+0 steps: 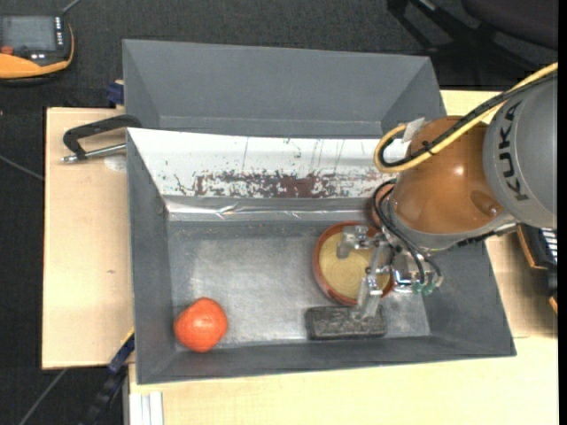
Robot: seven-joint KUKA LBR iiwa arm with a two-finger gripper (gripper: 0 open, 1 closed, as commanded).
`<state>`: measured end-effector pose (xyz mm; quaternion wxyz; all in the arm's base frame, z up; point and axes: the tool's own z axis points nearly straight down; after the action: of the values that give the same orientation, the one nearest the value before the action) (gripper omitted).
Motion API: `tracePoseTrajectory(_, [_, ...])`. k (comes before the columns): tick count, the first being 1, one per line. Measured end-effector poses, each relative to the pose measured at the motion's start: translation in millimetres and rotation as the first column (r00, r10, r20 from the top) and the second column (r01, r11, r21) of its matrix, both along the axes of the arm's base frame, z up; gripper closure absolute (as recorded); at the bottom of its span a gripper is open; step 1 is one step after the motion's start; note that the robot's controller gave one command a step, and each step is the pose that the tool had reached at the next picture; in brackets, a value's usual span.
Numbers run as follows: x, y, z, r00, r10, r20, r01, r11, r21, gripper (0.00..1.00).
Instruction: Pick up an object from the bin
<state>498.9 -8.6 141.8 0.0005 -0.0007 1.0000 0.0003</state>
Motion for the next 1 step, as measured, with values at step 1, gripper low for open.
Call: tracePoseTrajectory(1, [3.0,-8.1,-73.3,0.992,-0.128,-0.007,0.128,0.992,0.002,0.0])
